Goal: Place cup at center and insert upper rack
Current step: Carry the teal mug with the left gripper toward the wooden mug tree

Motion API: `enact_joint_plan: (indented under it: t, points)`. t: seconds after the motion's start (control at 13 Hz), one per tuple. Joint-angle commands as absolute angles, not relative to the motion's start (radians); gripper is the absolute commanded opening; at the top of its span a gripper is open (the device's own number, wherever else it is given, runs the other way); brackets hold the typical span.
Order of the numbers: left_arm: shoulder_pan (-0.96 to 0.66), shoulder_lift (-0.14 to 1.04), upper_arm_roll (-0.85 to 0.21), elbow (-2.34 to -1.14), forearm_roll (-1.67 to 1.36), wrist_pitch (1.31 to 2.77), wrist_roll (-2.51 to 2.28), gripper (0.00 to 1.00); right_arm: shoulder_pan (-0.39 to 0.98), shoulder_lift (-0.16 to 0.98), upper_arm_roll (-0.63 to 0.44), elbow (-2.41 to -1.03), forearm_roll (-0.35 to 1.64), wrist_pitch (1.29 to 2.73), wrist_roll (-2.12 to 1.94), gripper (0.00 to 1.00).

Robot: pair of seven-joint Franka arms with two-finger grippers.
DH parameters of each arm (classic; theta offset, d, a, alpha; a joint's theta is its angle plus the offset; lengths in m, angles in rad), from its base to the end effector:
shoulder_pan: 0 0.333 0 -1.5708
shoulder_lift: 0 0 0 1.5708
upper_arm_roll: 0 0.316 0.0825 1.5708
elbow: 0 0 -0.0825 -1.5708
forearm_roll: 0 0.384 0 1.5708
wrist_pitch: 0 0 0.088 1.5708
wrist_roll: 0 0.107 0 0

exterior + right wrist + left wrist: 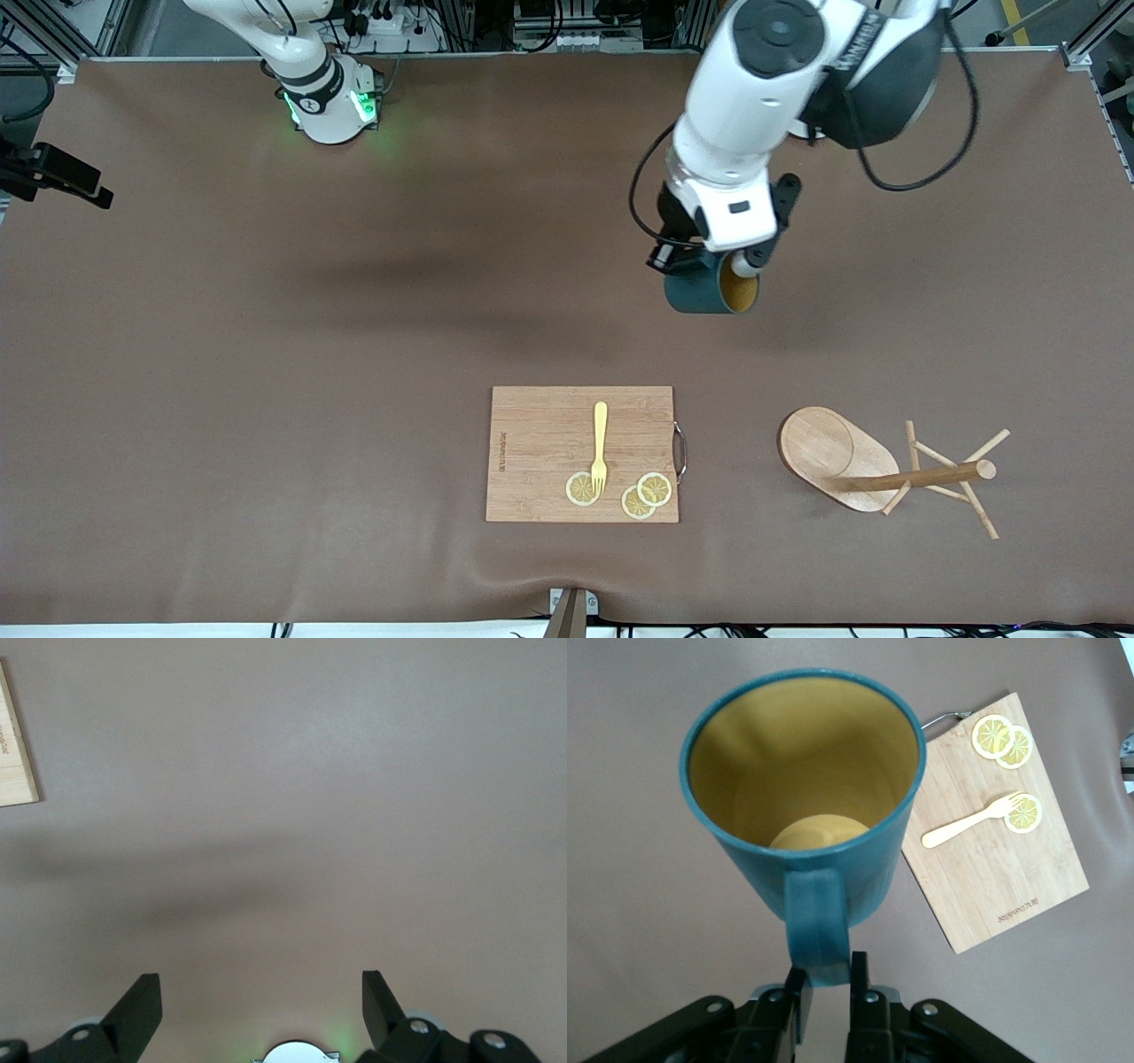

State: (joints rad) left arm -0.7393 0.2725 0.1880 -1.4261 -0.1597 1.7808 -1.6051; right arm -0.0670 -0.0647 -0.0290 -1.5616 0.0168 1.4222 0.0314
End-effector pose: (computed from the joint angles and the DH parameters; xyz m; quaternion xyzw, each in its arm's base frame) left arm 0.5396 -0.3660 0.5517 0.8579 0.5092 -0.0268 0.0636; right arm 0.5163 -0.0483 0.6510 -0.9973 0.0626 0.0370 0.0105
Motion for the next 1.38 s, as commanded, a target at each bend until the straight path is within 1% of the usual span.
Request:
enact_joint_plan:
  t: [0.0,0.62,1.31]
  points:
    - [-0.677,0.229,0.178,-1.453,-0.23,1.766,-1.528,0.0,-0.08,-0.052,-0.014,-1.516,0.026,1.404,0.04,1.0]
    - [-0.444,0.224,0.178,-1.456,-0.425,1.663,-1.166,0.0,-0.084,-0.052,-0.017,-1.493,0.028,1.404,0.035,1.0]
    - [-0.266,0.302,0.179,-1.466,-0.649,1.635,-0.844,0.0,-0.087,-0.048,-0.014,-1.494,0.063,1.404,0.038,1.0]
